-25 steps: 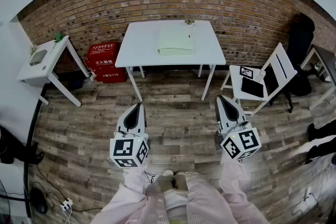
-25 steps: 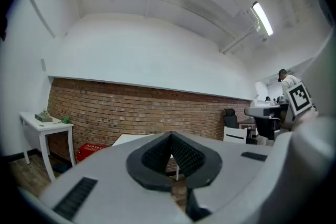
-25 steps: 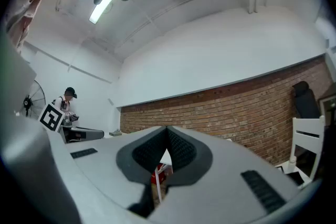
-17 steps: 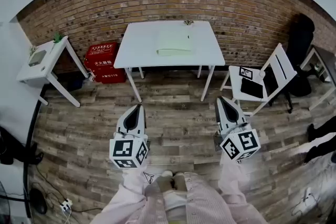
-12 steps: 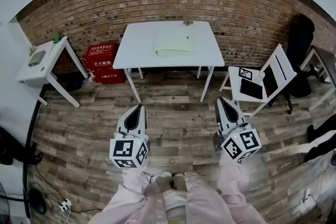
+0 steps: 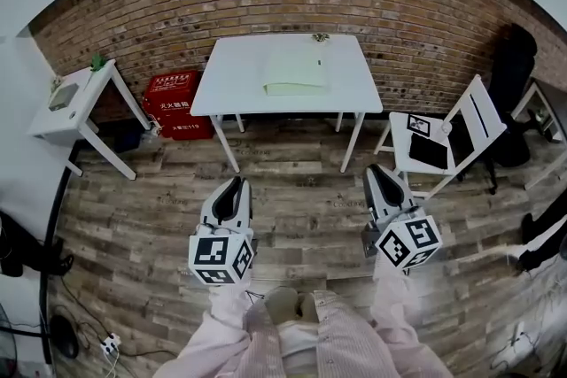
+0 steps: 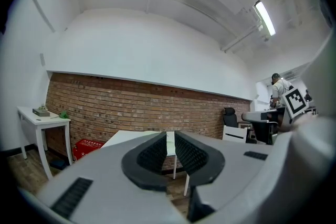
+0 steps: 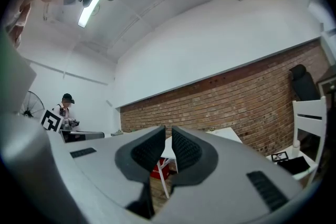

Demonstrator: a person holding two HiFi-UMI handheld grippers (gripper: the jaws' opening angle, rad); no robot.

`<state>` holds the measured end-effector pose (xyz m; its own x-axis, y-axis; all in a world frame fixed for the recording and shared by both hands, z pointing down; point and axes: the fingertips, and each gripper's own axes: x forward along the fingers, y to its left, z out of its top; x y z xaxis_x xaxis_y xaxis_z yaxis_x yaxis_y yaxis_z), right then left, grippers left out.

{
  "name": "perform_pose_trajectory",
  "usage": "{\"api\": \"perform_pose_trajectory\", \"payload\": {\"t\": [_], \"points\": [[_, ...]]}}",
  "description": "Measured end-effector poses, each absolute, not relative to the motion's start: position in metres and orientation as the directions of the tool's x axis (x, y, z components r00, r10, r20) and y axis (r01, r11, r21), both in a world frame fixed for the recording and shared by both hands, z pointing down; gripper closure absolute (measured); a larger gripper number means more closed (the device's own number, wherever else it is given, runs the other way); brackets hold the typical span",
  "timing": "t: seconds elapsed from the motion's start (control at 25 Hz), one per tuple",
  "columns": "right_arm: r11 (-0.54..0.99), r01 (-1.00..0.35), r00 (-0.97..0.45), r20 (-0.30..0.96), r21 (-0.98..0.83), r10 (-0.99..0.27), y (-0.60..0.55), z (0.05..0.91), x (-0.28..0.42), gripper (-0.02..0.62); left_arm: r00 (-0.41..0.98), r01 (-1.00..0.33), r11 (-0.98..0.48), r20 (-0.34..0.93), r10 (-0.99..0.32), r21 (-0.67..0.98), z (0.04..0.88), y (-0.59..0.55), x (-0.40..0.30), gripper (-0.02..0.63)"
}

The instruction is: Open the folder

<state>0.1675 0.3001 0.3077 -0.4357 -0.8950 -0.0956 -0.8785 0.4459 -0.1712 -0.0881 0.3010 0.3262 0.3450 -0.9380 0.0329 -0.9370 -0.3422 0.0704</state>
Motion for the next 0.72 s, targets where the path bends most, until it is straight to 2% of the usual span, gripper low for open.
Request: {"api": "perform_pose_trajectory", "payload": {"t": [0.08,0.28,0.72], "points": [[0.442,-0.878,-0.433,-0.093,-0.182,-0.897,0.295,0.309,0.168,0.546,0.337,-0.940,-0.334,0.037,-0.941,0.072,0.329,0.298,-0.088,0.554],[0.430,-0.879,-0.423,-0.079,-0.206,-0.903,0.284,0.317,0.171,0.511,0.327,-0.943,-0.322,0.051,-0.944,0.078,0.334,0.288,-0.088,0.538],[0.406,-0.889,-0.402,-0.063,-0.210,-0.913,0.233,0.332,0.178,0.499,0.327,-0.943,-0.319,0.082,-0.942,0.097,0.354,0.234,-0.091,0.519]]}}
